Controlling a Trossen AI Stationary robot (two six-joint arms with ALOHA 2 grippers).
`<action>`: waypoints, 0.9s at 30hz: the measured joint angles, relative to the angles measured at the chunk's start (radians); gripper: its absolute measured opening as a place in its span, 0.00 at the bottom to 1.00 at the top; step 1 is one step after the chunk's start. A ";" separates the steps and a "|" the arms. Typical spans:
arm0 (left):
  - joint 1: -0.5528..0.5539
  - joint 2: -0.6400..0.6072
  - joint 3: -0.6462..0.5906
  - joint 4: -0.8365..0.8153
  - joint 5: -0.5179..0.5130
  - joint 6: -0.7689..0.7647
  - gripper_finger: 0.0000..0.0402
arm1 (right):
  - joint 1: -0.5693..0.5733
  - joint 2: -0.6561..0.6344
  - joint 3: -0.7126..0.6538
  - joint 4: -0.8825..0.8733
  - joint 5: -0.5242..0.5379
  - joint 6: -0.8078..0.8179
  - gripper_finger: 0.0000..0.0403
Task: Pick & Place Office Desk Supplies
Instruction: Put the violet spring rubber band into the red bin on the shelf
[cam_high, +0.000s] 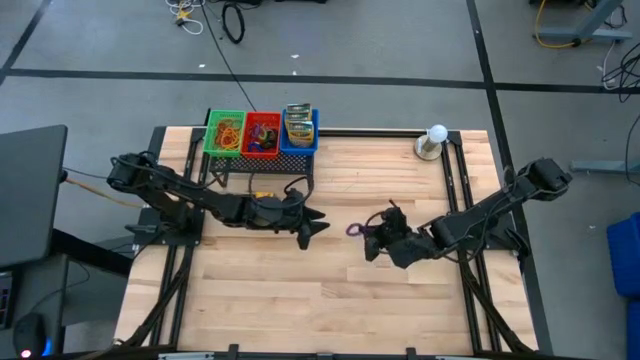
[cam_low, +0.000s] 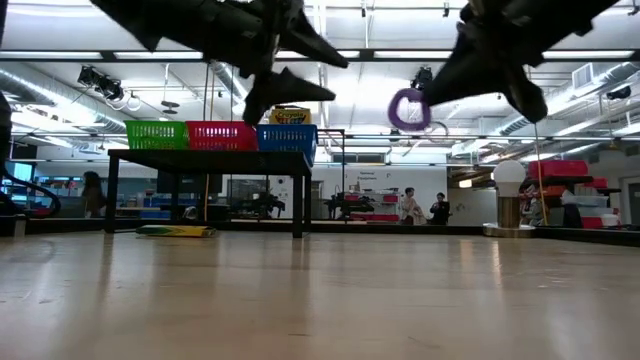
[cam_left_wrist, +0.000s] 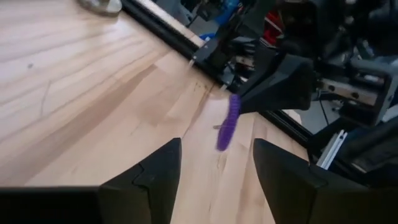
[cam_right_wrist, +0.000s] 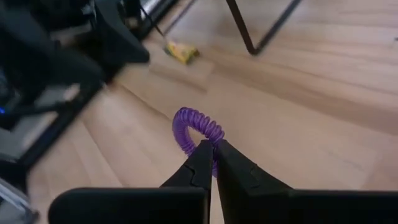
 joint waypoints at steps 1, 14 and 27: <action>0.000 0.010 0.016 -0.003 -0.001 0.015 0.52 | -0.009 0.000 0.000 0.025 0.002 -0.005 0.03; 0.000 0.140 0.194 -0.056 -0.001 0.174 0.49 | -0.036 0.000 0.000 0.203 0.020 -0.082 0.03; 0.002 0.113 0.194 -0.103 0.034 0.204 0.06 | -0.032 0.000 0.000 0.325 -0.007 -0.223 0.04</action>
